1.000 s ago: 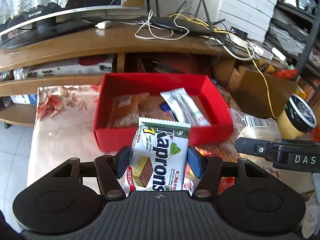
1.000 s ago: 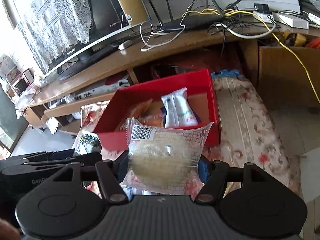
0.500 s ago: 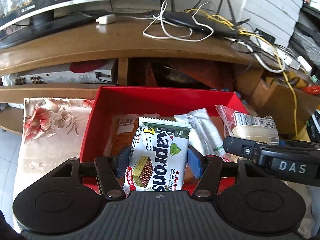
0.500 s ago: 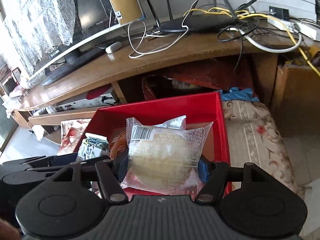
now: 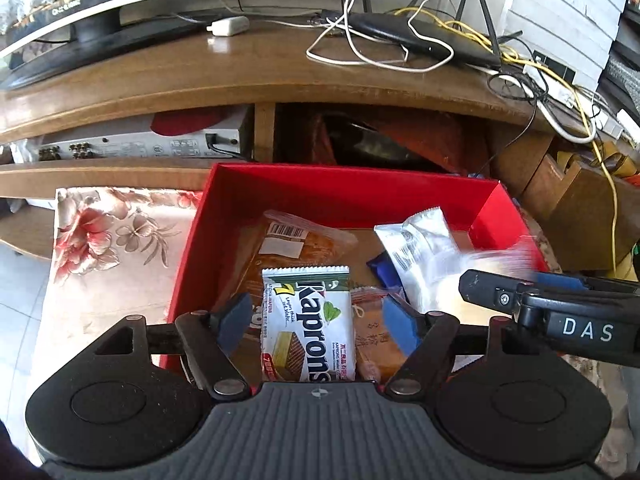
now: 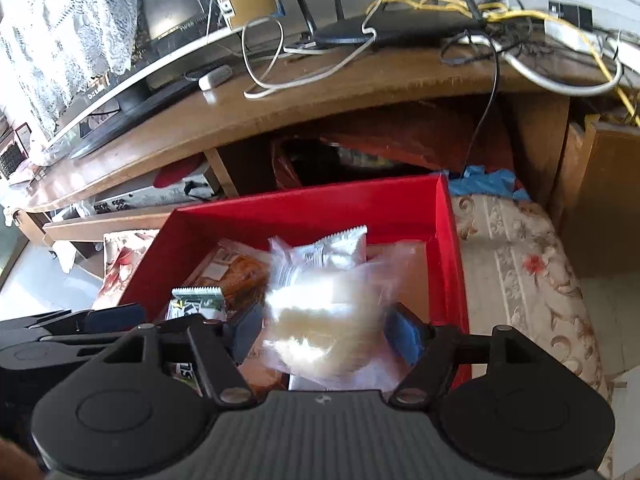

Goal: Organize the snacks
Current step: 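Lower both packs into the red box and open both tools, then move both tools back to the snack pile beside the box, then grasp the red Trolli bag with the right tool while the left tool grasps the blue sausage packet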

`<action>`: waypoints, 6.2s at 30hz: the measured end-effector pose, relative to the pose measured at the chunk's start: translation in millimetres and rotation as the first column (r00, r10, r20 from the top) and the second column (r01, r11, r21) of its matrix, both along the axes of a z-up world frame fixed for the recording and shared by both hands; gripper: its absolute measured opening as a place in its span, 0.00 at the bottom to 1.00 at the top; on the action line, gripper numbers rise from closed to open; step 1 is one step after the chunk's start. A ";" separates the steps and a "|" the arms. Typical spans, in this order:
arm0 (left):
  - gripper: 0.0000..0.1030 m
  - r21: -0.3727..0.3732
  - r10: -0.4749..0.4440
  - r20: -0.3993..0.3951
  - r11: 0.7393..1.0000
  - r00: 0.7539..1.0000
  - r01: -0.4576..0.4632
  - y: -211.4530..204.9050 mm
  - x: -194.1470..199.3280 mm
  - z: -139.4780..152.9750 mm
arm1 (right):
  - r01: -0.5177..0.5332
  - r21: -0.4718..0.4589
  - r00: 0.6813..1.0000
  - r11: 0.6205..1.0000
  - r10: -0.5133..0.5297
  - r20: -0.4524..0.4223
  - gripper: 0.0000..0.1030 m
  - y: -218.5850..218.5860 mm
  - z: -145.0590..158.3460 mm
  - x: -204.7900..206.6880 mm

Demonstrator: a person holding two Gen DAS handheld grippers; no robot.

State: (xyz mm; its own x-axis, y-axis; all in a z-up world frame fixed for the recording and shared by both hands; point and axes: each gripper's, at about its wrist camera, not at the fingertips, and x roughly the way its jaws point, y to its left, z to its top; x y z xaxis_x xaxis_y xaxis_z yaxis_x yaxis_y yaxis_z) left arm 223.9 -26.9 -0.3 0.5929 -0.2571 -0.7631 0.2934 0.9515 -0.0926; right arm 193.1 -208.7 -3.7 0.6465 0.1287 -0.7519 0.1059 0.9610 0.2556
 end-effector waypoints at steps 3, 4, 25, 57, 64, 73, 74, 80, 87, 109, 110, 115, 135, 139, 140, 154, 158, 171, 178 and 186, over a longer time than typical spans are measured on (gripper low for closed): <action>0.79 -0.015 0.002 0.000 1.000 1.000 -0.002 3.2 -2.8 4.0 | 0.003 0.008 1.000 1.000 -0.003 0.018 0.68 0.1 7.1 -3.0; 0.79 -0.017 0.001 0.001 1.000 1.000 -0.001 4.2 -4.3 5.0 | 0.000 0.008 1.000 1.000 0.000 0.025 0.68 0.2 9.8 -4.3; 0.82 -0.033 -0.087 -0.067 0.996 0.994 0.085 17.8 -85.3 1.3 | -0.023 -0.020 0.999 1.000 0.022 -0.034 0.68 5.1 24.1 -86.4; 0.83 -0.096 -0.056 -0.241 0.995 0.969 0.033 59.7 -127.0 -30.5 | -0.231 -0.067 0.944 0.971 0.207 -0.259 0.73 45.5 -34.6 -44.5; 0.84 -0.097 -0.069 -0.253 0.994 0.965 0.046 57.4 -126.7 -33.9 | -0.280 -0.093 0.922 0.955 0.241 -0.304 0.69 58.7 -54.7 -36.8; 0.84 -0.093 -0.086 -0.252 0.994 0.964 0.064 54.7 -130.4 -33.0 | -0.281 -0.058 0.925 0.958 0.255 -0.282 0.55 54.2 -31.7 -77.4; 0.84 -0.087 -0.090 -0.252 0.994 0.963 0.070 52.8 -132.1 -33.8 | -0.281 -0.059 0.929 0.958 0.256 -0.266 0.54 53.1 -25.2 -85.5; 0.84 -0.046 -0.077 -0.253 0.997 0.964 0.068 41.7 -136.6 -41.3 | -0.230 -0.015 0.948 0.973 0.221 -0.228 0.33 33.3 -2.9 -123.8; 0.84 -0.049 -0.016 -0.269 0.999 0.963 0.003 24.7 -130.2 -50.7 | -0.182 0.005 0.952 0.983 0.178 -0.247 0.34 17.4 -9.8 -129.8; 0.84 0.052 -0.006 -0.247 0.998 0.969 0.019 47.5 -154.7 -57.6 | -0.224 0.034 0.933 0.974 0.225 -0.282 0.48 26.0 -19.2 -155.3; 0.85 0.042 -0.014 -0.244 0.999 0.970 0.025 44.7 -152.2 -57.0 | -0.227 0.037 0.931 0.973 0.228 -0.284 0.48 28.4 -20.2 -155.5; 0.86 0.151 -0.069 -0.195 0.984 0.978 0.099 25.2 -144.2 -63.2 | -0.278 -0.011 0.918 0.960 0.262 -0.299 0.53 43.0 -31.2 -153.5; 1.00 0.176 -0.141 -0.210 0.968 0.967 0.179 21.1 -134.9 -72.6 | -0.390 -0.094 0.891 0.916 0.350 -0.289 0.76 59.7 -38.4 -149.2; 1.00 0.170 -0.147 -0.184 0.969 0.972 0.179 22.5 -139.2 -73.4 | -0.400 -0.079 0.887 0.913 0.364 -0.285 0.79 56.2 -40.5 -151.2; 1.00 0.168 -0.148 -0.185 0.969 0.972 0.179 22.8 -138.8 -72.8 | -0.404 -0.082 0.885 0.911 0.367 -0.286 0.81 56.1 -41.2 -151.0; 1.00 0.174 -0.188 -0.206 0.959 0.960 0.225 22.8 -136.6 -71.4 | -0.384 -0.072 0.881 0.920 0.342 -0.327 0.93 47.7 -42.8 -144.8; 1.00 0.171 -0.209 -0.207 0.954 0.956 0.246 24.6 -137.4 -71.7 | -0.366 -0.042 0.888 0.930 0.336 -0.314 0.83 43.7 -32.5 -142.5; 1.00 0.166 -0.216 -0.163 0.956 0.963 0.243 23.7 -140.6 -72.6 | -0.429 -0.160 0.858 0.889 0.347 -0.378 0.88 48.6 -54.5 -131.1; 1.00 0.159 -0.193 -0.160 0.963 0.968 0.219 19.3 -135.1 -72.7 | -0.394 -0.163 0.879 0.905 0.319 -0.355 0.60 51.6 -46.3 -140.3; 0.73 0.123 -0.119 -0.160 0.983 0.980 0.139 33.1 -135.2 -61.2 | -0.366 -0.120 0.893 0.923 0.312 -0.323 0.56 46.8 -30.8 -154.2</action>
